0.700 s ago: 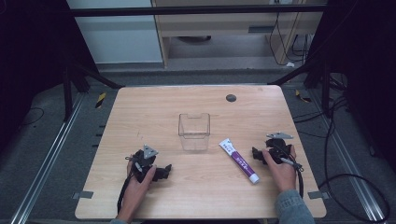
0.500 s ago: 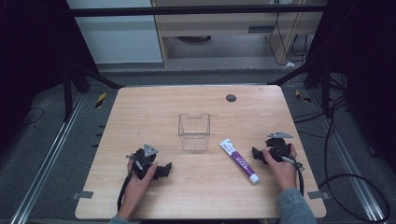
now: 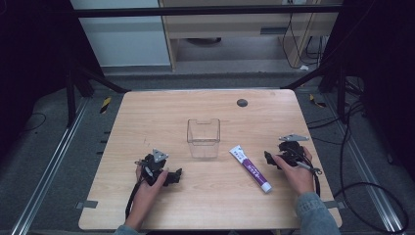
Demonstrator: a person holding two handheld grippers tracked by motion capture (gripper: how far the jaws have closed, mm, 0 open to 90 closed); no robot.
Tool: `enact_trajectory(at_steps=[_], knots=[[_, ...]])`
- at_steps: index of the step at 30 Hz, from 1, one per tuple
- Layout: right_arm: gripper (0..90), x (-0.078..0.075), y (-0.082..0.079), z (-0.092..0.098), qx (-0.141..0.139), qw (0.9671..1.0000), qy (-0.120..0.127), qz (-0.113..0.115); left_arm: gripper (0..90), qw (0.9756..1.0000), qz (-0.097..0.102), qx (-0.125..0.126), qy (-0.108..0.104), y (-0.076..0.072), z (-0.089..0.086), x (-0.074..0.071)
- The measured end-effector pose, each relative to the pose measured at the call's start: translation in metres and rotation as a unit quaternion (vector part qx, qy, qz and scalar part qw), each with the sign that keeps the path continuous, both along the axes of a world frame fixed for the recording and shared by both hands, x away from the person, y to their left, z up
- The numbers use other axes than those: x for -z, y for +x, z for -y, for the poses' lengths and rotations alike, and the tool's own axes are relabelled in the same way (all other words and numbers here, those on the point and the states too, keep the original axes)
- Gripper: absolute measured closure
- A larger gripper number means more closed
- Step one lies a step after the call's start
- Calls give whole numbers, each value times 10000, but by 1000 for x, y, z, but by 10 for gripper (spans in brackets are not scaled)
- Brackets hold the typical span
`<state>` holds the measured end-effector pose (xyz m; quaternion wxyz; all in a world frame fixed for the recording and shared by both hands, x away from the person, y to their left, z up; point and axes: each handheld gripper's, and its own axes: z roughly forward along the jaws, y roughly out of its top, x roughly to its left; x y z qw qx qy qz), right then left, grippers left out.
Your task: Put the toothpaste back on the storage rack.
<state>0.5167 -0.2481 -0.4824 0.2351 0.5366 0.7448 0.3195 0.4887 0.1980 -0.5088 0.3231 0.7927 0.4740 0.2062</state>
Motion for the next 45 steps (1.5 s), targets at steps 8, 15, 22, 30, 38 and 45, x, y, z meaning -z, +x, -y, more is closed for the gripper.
enact_trajectory(at_steps=[8, 15, 22, 30, 38, 45], knots=[[282, -28, -20, -33, -821, 9949, -388, -431, 0, 10000, 11, 16, -8, 0, 0, 0], [361, -35, -29, -57, -1271, 9869, -493, -864, 0, 10000, 14, 80, -12, -4, -2, 0], [415, -36, -27, -70, -1394, 9819, -579, -1146, 0, 9999, 13, 110, -16, -5, -4, 0], [465, -52, -10, -78, -1467, 9786, -647, -1292, 0, 9999, 19, 97, -25, -4, -3, 0], [465, -59, 0, -93, -1653, 9744, -691, -1357, 0, 10000, 16, 96, -10, -4, -3, 0], [401, -57, 10, -98, -1639, 9719, -925, -1413, 0, 10000, 16, 95, -12, -4, -3, 0]])
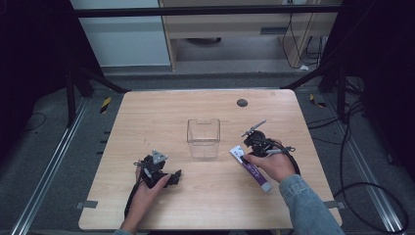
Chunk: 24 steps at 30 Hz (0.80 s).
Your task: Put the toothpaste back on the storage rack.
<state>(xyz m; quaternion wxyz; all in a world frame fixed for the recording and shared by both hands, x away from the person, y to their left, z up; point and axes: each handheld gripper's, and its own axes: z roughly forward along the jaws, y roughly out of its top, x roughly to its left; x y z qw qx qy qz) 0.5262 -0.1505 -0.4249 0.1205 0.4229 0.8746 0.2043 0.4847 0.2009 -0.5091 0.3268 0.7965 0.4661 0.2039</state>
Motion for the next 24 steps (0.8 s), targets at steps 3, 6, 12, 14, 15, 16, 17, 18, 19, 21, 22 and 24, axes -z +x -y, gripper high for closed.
enact_trajectory(at_steps=[3, 6, 12, 14, 15, 16, 17, 18, 19, 21, 22, 24], knots=[[425, 1, 2, 1, 21, 10000, 6, -35, 0, 10000, -1, 1, 1, 0, 0, 0], [458, 2, 3, 1, -10, 10000, -4, -74, 0, 10000, 0, 0, 1, 0, 0, 0], [487, 5, 3, -2, -36, 9999, -37, -133, 0, 10000, -1, 0, 0, 0, 0, 0], [491, 5, 4, -3, -5, 9999, -30, -152, 0, 10000, 0, 1, 0, 0, 0, 0], [492, 5, 4, -3, -23, 9999, -39, -145, 0, 10000, -2, 3, -1, 0, 0, 0], [498, 6, 4, -4, -28, 9999, -38, -166, 0, 10000, 3, -2, -12, 0, 0, 0], [498, 6, 4, -4, -28, 9999, -38, -166, 0, 10000, 3, -2, -12, 0, 0, 0], [505, 8, 4, -4, -2, 9998, -42, -175, 0, 10000, -2, 11, -3, 0, 0, 0], [505, 8, 4, -4, -2, 9998, -42, -175, 0, 10000, -1, 21, 0, 1, 0, 0], [509, 11, 5, -4, -23, 9998, -59, -185, 0, 10000, -3, 26, 5, 1, 0, 0], [505, 14, 6, -4, -7, 9996, -100, -262, 0, 10000, -4, 30, 7, 1, 0, 0], [492, 17, 6, -5, 15, 9995, -132, -288, 0, 10000, -2, 30, 7, 1, 0, 0]])
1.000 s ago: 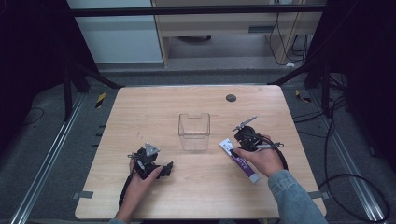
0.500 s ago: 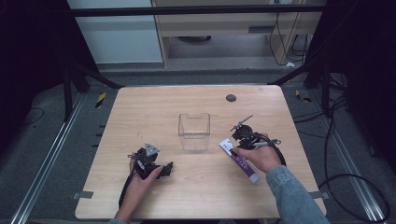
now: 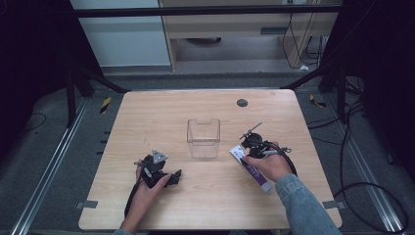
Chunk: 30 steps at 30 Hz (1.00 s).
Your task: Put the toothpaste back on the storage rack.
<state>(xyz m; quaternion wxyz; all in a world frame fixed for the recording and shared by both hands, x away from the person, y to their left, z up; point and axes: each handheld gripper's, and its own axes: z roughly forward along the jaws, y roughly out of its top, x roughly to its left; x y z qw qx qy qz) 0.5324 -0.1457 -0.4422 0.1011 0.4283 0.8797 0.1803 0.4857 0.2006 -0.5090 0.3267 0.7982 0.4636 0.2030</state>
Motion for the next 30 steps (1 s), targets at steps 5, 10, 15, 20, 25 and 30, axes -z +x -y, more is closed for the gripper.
enact_trajectory(at_steps=[5, 10, 15, 20, 25, 30], knots=[[492, 7, 3, -3, 86, 9999, 33, -91, 0, 10000, -1, 1, 1, 0, 0, 0], [497, 18, 8, -7, 128, 9997, -33, -195, 0, 10000, 0, 8, -1, 0, 0, 0], [502, 22, 11, -7, 176, 9996, -26, -229, 0, 10000, 0, 8, -2, 0, 0, 0], [512, 24, 11, -8, 171, 9995, -46, -258, 0, 10000, 0, 8, -1, 0, 0, 0], [525, 28, 11, -9, 237, 9993, -28, -297, 0, 10000, 1, 10, -1, 1, 0, 0], [530, 28, 13, -9, 242, 9992, -27, -313, 0, 10000, 1, 9, -1, 1, 0, 0]])
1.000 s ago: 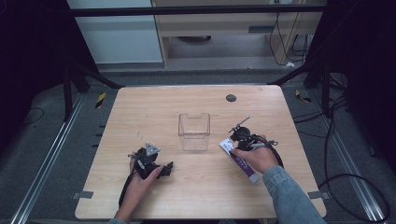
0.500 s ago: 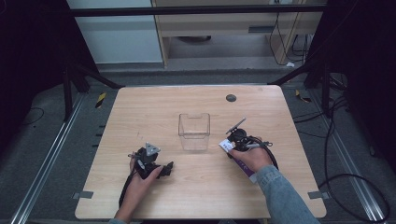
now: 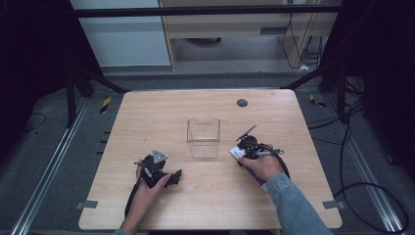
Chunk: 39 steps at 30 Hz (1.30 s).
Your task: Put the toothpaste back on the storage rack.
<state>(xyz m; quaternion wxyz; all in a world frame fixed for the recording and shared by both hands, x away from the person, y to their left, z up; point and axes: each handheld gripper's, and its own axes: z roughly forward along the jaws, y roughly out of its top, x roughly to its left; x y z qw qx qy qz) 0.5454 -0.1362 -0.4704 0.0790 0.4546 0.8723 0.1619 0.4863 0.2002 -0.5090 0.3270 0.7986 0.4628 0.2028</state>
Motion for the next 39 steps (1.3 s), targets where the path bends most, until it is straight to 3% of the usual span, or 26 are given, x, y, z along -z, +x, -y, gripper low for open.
enact_trajectory(at_steps=[7, 12, 17, 23, 33, 39], knots=[[539, 0, -1, -2, 27, 10000, -43, 20, 0, 10000, -1, 0, 0, 0, 0, 0], [561, 0, -3, -6, -62, 9996, -232, 123, 0, 10000, 1, 3, 3, 0, 0, 0], [588, 0, -3, -5, -94, 9996, -224, 143, 0, 10000, 0, 3, 2, 0, 0, 0], [663, -1, -2, -1, 30, 9999, -100, 136, 0, 10000, 5, -5, -11, 0, 0, 0], [766, -5, -5, 2, -62, 9997, -102, 225, 0, 10000, 2, -6, -6, 0, 1, 0], [782, -9, -10, 8, 48, 9996, 160, 234, 0, 10000, 3, -7, -8, 0, 1, 0]])
